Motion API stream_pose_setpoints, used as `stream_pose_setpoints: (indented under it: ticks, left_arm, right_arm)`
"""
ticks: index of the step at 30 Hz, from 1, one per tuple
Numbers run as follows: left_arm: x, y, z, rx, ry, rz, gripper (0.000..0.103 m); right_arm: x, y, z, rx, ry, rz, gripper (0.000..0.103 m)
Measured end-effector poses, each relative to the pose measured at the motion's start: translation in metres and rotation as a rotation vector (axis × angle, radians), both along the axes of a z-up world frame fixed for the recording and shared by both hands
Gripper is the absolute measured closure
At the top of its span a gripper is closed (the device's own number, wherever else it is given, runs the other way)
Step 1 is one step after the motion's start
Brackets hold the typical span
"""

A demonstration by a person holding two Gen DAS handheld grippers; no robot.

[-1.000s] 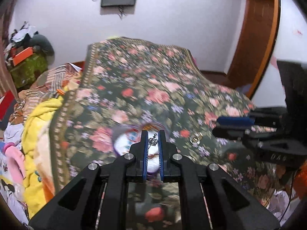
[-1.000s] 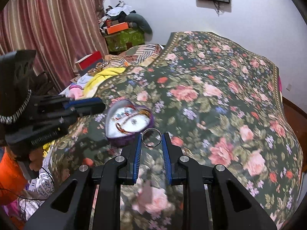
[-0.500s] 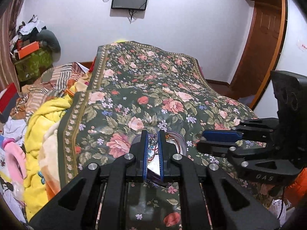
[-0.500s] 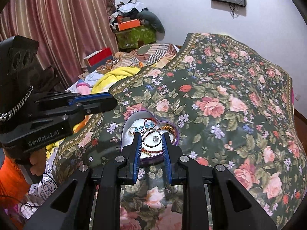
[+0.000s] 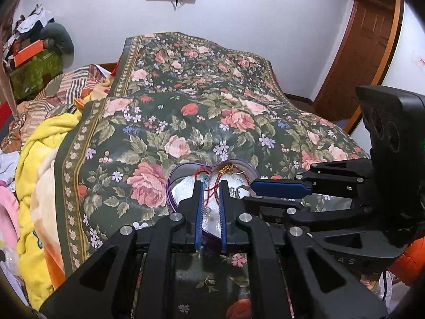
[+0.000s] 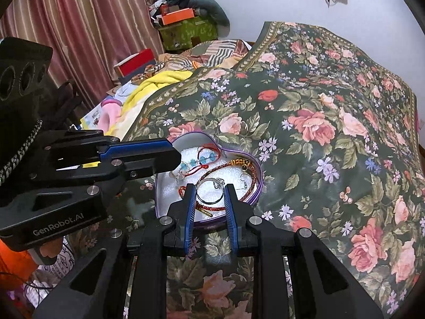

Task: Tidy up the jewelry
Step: 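Lower both held pieces into the heart tin and open both tools, then grasp the gold-and-silver ring pair with the left tool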

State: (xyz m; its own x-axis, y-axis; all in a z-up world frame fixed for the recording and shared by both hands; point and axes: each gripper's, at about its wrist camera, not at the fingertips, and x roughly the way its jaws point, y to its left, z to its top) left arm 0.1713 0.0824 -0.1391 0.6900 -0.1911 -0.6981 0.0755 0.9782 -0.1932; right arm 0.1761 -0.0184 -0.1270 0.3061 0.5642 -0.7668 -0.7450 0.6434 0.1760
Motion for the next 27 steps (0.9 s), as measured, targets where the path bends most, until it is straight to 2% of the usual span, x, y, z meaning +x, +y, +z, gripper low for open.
stream_pose_setpoints:
  ticks: [12,20,27]
  left_arm:
    - [-0.004,-0.007,0.006,0.051,-0.007,0.010,0.095]
    - [-0.008,-0.025,0.024,0.066,-0.037,-0.011,0.093]
    - [-0.003,-0.065,0.025,0.078,-0.025,-0.090,0.083]
  right_arm:
    - [-0.002,-0.013,0.009,-0.014,-0.012,-0.015,0.082]
    - [0.005,-0.071,0.039,0.011,-0.070,-0.150,0.081]
    - [0.012,-0.120,0.045,0.000,-0.076,-0.258,0.081]
